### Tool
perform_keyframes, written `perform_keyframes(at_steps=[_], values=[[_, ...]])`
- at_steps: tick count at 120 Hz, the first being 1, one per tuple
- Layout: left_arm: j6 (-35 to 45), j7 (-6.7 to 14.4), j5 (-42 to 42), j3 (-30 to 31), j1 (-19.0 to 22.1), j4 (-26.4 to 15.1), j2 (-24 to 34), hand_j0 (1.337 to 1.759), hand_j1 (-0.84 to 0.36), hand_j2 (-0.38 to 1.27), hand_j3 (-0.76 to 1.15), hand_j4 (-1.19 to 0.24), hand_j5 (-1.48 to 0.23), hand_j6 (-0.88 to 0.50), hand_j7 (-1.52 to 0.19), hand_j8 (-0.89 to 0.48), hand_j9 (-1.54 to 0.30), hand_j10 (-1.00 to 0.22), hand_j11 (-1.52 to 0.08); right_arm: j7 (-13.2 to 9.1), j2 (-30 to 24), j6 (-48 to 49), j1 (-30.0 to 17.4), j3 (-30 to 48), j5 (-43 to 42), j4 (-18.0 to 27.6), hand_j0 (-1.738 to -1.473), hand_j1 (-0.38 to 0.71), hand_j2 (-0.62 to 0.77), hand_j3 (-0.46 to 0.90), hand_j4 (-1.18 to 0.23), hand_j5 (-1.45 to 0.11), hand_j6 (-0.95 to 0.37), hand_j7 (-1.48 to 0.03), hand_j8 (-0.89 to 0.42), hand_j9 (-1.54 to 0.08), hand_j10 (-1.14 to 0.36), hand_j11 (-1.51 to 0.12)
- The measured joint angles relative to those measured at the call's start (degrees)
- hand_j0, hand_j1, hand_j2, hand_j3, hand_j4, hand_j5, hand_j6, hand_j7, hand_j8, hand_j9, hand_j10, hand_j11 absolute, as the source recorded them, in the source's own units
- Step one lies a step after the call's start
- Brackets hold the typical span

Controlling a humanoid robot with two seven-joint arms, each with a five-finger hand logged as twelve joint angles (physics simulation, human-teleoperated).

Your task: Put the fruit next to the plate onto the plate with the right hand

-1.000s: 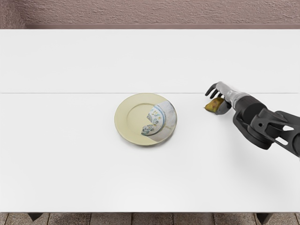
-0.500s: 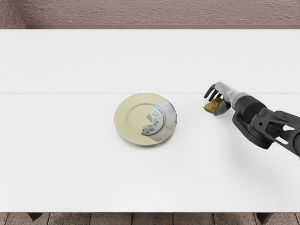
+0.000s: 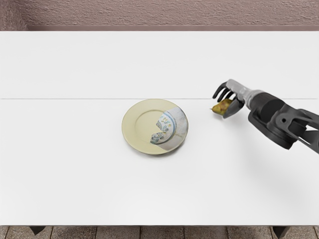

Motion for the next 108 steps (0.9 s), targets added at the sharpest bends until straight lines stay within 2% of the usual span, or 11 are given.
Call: perform_keyframes(at_steps=[75, 108], values=[[0.0, 0.01, 0.0, 0.0, 0.0, 0.0, 0.0, 1.658, 0.35, 0.0, 0.0, 0.0, 0.0, 0.0, 0.0, 0.0, 0.0, 0.0, 0.0, 0.0, 1.26, 2.45, 0.7, 6.6, 1.17, 2.65, -1.657, 0.24, 0.13, 0.0, -0.56, -0.75, -0.54, -0.74, -0.42, -0.74, -0.48, -0.74], [0.0, 0.01, 0.0, 0.0, 0.0, 0.0, 0.0, 1.658, 0.35, 0.0, 0.0, 0.0, 0.0, 0.0, 0.0, 0.0, 0.0, 0.0, 0.0, 0.0, 4.62, 2.29, 0.73, 7.95, 1.34, 2.79, -1.657, 0.24, 0.13, 0.0, -0.56, -0.75, -0.54, -0.74, -0.41, -0.73, -0.48, -0.74]])
